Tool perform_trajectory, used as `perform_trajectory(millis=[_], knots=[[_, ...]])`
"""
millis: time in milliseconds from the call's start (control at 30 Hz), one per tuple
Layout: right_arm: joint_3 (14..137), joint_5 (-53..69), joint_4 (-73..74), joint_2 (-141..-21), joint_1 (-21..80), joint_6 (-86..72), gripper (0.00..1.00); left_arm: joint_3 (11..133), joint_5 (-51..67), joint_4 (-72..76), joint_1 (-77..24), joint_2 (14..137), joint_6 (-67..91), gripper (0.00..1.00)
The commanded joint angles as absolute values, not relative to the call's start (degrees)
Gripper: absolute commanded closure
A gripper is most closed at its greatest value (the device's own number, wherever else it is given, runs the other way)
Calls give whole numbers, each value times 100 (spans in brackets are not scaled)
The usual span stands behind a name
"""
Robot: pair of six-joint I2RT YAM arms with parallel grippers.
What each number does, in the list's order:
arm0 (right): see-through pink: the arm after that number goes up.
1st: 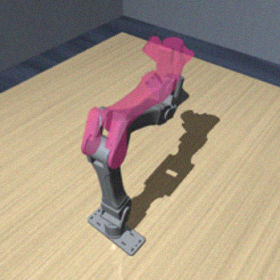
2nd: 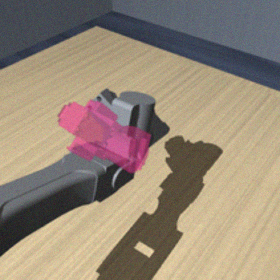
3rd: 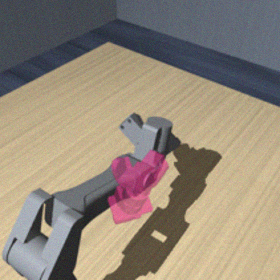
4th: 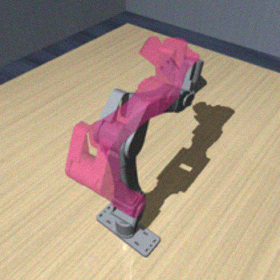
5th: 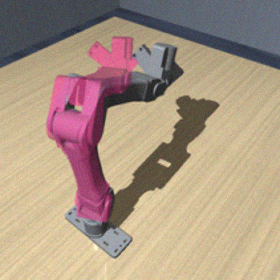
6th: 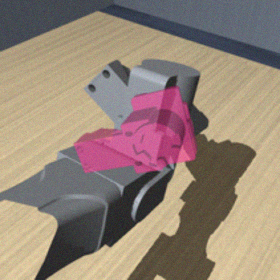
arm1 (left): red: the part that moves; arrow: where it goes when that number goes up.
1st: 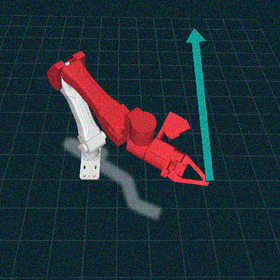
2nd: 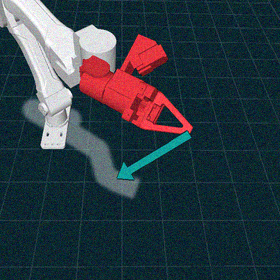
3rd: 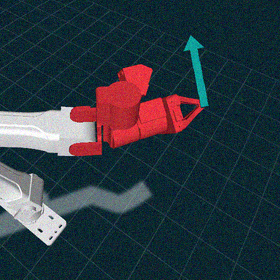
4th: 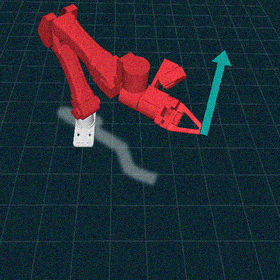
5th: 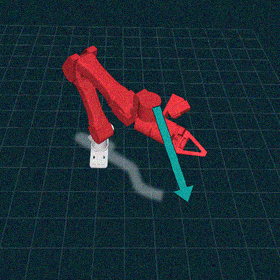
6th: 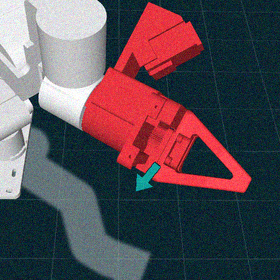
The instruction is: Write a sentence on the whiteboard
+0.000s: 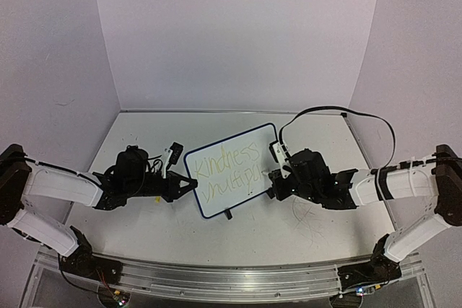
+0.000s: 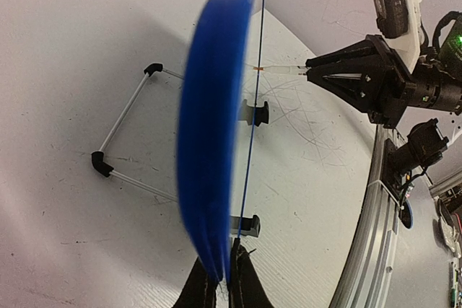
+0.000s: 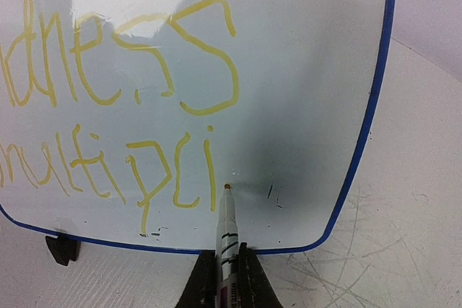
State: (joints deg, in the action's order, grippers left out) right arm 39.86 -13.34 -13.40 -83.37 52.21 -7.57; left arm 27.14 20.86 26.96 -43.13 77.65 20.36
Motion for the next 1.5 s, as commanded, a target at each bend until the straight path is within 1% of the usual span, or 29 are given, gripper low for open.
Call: perform_trajectory(millis=[0,233,700,1467], knots=[[4216,-1580,-1581,-8471,5218,-817,100,2796,1812,2267,-4289,7807,1760,100],[4227,-1929,-1503,-8475,5216,-929,100,2787,1807,2268,-4289,7771,1758,100],[4320,-2144,-1547,-8386,5213,-871,100,2769,1818,2271,-4293,7753,1767,100],[4344,-1679,-1496,-8556,5386,-866,100,2781,1802,2264,-4289,7764,1751,100]])
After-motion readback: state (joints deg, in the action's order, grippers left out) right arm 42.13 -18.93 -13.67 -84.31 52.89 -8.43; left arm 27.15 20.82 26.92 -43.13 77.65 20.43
